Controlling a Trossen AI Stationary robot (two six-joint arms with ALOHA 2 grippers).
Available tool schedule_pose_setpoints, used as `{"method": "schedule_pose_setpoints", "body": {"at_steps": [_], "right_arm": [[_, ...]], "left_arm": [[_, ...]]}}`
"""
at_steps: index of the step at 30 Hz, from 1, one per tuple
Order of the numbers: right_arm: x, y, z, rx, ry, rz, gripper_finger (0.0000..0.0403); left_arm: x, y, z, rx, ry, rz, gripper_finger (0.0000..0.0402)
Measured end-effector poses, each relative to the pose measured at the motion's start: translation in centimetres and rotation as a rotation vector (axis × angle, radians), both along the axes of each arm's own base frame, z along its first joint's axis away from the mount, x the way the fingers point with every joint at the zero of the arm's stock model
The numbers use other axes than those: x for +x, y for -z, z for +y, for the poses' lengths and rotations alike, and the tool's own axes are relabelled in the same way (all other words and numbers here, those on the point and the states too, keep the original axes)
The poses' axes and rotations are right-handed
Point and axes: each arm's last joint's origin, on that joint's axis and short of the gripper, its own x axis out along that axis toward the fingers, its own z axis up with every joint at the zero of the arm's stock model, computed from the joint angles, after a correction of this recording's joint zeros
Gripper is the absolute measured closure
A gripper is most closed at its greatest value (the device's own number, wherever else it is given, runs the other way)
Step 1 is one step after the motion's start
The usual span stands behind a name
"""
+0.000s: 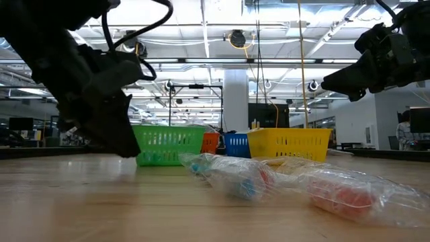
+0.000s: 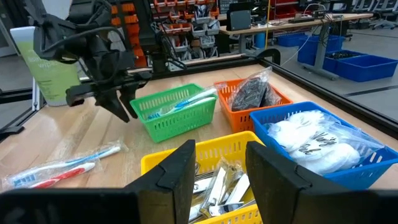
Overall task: Pick & Place Travel size toiletries
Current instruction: Put the blue toothbrush into the green bin
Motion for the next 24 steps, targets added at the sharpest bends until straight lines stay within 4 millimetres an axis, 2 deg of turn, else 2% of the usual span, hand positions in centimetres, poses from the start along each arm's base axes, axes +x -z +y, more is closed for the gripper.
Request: {"method": "schedule_pose_setpoints", "body": {"at_steps": [4, 10, 14, 18, 21, 24], "right_arm": [[0.0, 0.0, 0.0, 0.0, 0.0, 0.0, 0.0273], [0.0, 0.0, 0.0, 0.0, 0.0, 0.0, 0.0273], [0.0, 0.0, 0.0, 0.0, 0.0, 0.0, 0.0273], [0.0, 0.0, 0.0, 0.0, 0.0, 0.0, 0.0273], [0.0, 0.0, 0.0, 0.0, 0.0, 0.0, 0.0273], [0.0, 0.0, 0.0, 0.0, 0.0, 0.001, 0.0273]], "left_arm": [[-0.6, 0.3, 0.0, -0.04, -0.017, 0.061, 0.0309], [-2.4, 0.4, 0.3, -0.047, -0.172, 0.155, 0.0309], [-2.5, -0.8, -0.9, -0.081, -0.111, 0.106, 0.0309], [-1.3, -3.9, -3.6, -0.039, 0.114, -0.006, 0.0309], [0.5, -7.3, -6.2, 0.053, 0.328, -0.13, 0.0309], [3.0, -10.6, -7.8, 0.139, 0.432, -0.213, 0.0309]]}}
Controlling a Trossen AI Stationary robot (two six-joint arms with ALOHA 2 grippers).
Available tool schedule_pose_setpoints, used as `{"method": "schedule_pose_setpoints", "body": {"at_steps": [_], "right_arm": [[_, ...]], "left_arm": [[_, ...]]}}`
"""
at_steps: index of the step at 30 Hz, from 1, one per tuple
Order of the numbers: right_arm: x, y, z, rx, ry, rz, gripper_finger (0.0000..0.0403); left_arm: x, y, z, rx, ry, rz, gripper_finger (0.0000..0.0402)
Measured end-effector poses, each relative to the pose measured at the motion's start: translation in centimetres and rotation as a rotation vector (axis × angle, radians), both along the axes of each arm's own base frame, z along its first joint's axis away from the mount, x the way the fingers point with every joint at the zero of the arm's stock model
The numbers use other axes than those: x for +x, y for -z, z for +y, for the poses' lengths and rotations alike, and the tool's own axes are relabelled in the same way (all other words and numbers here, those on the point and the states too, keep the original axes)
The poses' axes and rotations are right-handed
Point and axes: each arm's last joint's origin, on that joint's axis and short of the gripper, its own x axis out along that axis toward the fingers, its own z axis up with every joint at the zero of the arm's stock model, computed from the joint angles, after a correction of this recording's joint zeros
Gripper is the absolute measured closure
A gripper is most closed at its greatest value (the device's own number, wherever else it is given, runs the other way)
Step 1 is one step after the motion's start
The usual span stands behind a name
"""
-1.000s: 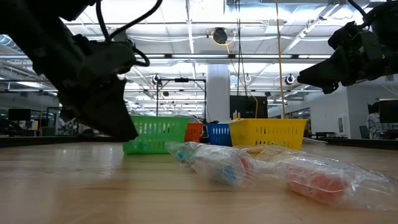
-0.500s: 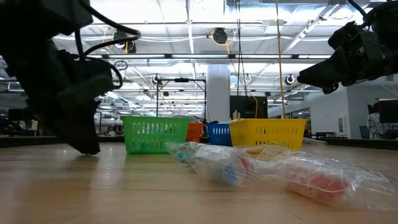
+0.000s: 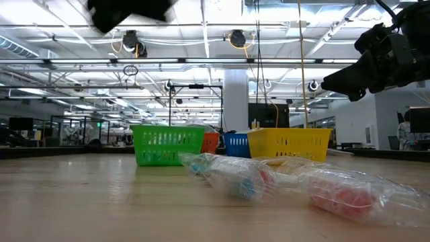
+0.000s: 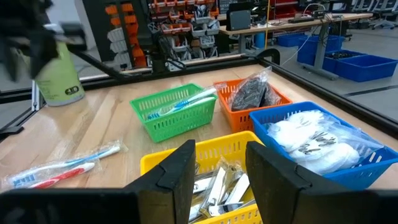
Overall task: Pick & Place Travel size toiletries
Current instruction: Put the blue toothbrush into the green bin
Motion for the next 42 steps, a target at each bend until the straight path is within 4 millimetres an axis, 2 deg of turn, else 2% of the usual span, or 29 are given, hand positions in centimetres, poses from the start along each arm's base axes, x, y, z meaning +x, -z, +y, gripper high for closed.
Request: {"method": "schedule_pose_setpoints", "body": {"at_steps": [3, 5, 9, 13, 16, 19, 25, 29, 34, 37, 42], "right_arm": [[0.0, 0.1, 0.0, 0.001, 0.0, 0.006, 0.0273], [0.0, 0.0, 0.0, 0.0, 0.0, 0.004, 0.0273], [0.0, 0.1, 0.0, 0.001, 0.0, 0.009, 0.0273], [0.1, 0.1, 0.0, 0.002, 0.0, 0.01, 0.0273], [0.1, 0.1, 0.0, 0.002, 0.0, 0.01, 0.0273], [0.1, 0.1, 0.0, 0.001, 0.0, 0.01, 0.0273], [0.1, 0.1, 0.0, 0.001, 0.0, 0.009, 0.0273], [0.1, 0.1, 0.0, 0.001, 0.0, 0.009, 0.0273], [0.1, 0.1, 0.0, 0.001, 0.0, 0.009, 0.0273], [0.1, 0.1, 0.0, 0.001, 0.0, 0.009, 0.0273], [0.1, 0.1, 0.0, 0.001, 0.0, 0.009, 0.0273]], "left_arm": [[2.8, -1.9, -0.4, 0.063, 0.007, 0.005, 0.0309], [4.5, -1.9, -0.6, 0.127, 0.041, 0.074, 0.0309], [7.6, 0.7, -0.9, 0.261, 0.139, 0.287, 0.0309], [9.1, 4.3, -0.8, 0.274, 0.341, 0.468, 0.0309], [9.5, 6.4, -0.8, 0.242, 0.492, 0.542, 0.0309], [9.7, 7.2, -0.8, 0.265, 0.611, 0.562, 0.0309], [9.4, 6.8, -1.8, 0.469, 0.73, 0.513, 0.0309], [9.2, 6.9, -2.6, 0.556, 0.734, 0.48, 0.0309], [9.1, 7.0, -2.5, 0.674, 0.767, 0.504, 0.0305], [9.0, 7.1, -2.0, 0.683, 0.769, 0.538, 0.0281], [9.6, 7.1, -0.6, 0.665, 0.722, 0.564, 0.021]]}}
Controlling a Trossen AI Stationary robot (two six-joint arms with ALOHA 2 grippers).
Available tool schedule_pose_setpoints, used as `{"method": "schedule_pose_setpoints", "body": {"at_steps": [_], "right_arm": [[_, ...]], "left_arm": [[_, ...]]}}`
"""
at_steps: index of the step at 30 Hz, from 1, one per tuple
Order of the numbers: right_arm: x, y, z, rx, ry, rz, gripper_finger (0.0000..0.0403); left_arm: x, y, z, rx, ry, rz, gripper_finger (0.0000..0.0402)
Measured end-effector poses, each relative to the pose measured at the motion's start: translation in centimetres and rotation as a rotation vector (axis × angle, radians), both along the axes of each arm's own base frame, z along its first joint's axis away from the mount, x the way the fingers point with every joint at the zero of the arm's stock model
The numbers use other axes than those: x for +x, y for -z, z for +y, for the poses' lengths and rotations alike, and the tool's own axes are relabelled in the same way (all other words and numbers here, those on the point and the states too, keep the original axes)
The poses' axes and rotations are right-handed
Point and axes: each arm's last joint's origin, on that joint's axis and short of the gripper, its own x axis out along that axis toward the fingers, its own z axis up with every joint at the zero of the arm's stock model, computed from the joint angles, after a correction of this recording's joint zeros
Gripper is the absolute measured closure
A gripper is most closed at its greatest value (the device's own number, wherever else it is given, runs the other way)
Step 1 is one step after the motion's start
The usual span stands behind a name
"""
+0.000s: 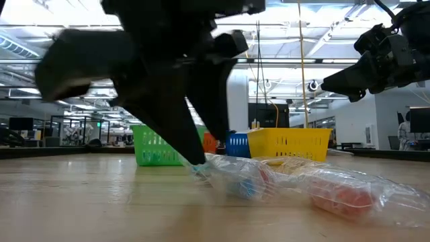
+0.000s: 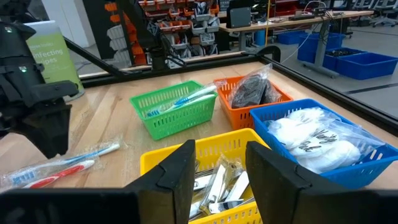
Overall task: Pick & Place Travel size toiletries
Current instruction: Put the blue toothbrush into the green bin
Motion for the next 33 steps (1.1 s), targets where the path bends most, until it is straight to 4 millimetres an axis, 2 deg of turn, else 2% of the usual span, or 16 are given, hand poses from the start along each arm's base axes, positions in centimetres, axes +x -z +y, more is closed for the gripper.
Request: {"method": "schedule_pose_setpoints", "body": {"at_steps": [3, 6, 10, 15, 22, 30, 33], "right_arm": [[0.0, 0.0, 0.0, 0.0, 0.0, 0.0, 0.0273], [0.0, 0.0, 0.0, 0.0, 0.0, 0.0, 0.0273], [0.0, 0.0, 0.0, 0.0, 0.0, 0.0, 0.0273], [0.0, 0.0, 0.0, 0.0, 0.0, 0.0, 0.0273], [0.0, 0.0, 0.0, 0.0, 0.0, 0.0, 0.0273], [0.0, 0.0, 0.0, 0.0, 0.0, 0.0, 0.0273], [0.0, 0.0, 0.0, 0.0, 0.0, 0.0, 0.0273]], "left_arm": [[0.2, 0.0, 0.5, 0.01, 0.045, 0.019, 0.0173], [0.4, 0.4, 1.1, -0.029, 0.112, 0.066, 0.0154], [0.5, 1.2, 2.3, -0.086, 0.151, 0.124, 0.015], [0.7, 1.9, 3.6, -0.096, 0.205, 0.122, 0.0167], [0.9, 2.2, 4.1, -0.218, 0.191, 0.146, 0.0225], [1.4, 2.2, 3.8, -0.301, 0.079, 0.1, 0.0341], [1.6, 2.2, 3.7, -0.352, -0.012, 0.077, 0.038]]}}
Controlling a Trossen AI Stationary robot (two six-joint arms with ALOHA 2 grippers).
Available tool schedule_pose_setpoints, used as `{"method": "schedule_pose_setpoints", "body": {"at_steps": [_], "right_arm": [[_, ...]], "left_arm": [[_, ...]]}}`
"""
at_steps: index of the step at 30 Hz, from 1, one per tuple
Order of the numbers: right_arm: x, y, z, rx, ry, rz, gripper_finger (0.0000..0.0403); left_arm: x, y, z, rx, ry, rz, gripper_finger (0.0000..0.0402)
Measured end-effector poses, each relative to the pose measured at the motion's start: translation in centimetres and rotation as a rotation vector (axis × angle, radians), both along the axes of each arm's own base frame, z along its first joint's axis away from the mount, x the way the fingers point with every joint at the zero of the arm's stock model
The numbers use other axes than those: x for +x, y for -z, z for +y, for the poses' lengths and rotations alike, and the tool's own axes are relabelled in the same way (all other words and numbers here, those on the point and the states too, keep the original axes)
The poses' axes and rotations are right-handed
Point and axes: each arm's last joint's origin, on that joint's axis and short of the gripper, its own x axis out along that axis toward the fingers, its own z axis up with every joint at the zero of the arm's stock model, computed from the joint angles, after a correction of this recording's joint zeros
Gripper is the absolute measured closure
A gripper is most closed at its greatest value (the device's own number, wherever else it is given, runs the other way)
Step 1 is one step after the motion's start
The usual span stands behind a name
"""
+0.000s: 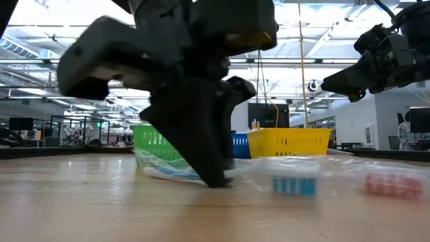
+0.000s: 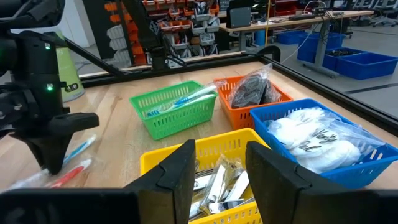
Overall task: Pick & Place Travel size toiletries
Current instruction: Put the blue toothbrush into the green bin
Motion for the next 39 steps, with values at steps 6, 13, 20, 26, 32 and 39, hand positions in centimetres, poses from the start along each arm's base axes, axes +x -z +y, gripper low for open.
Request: {"method": "schedule_pose_setpoints", "body": {"at_steps": [6, 13, 20, 26, 32, 39], "right_arm": [[0.0, 0.0, 0.0, 0.0, 0.0, 0.0, 0.0273], [0.0, 0.0, 0.0, 0.0, 0.0, 0.0, 0.0273], [0.0, 0.0, 0.0, 0.0, 0.0, 0.001, 0.0273], [0.0, 0.0, 0.0, 0.0, 0.0, 0.001, 0.0273], [0.0, 0.0, 0.0, 0.0, 0.0, 0.0, 0.0273], [0.0, 0.0, 0.0, 0.0, 0.0, 0.0, 0.0273]], "left_arm": [[-0.1, -0.6, -0.5, -0.072, -0.13, -0.009, 0.037], [-1.5, -5.0, -1.1, -0.147, -0.134, -0.04, 0.0383], [-2.6, -11.6, 0.2, -0.177, -0.224, -0.232, 0.0383], [-4.8, -14.3, 2.8, -0.244, -0.384, -0.469, 0.0383], [-8.9, -12.6, 7.0, -0.448, -0.682, -0.805, 0.0383], [-14.3, -7.3, 11.1, -0.429, -1.192, -1.018, 0.038]]}}
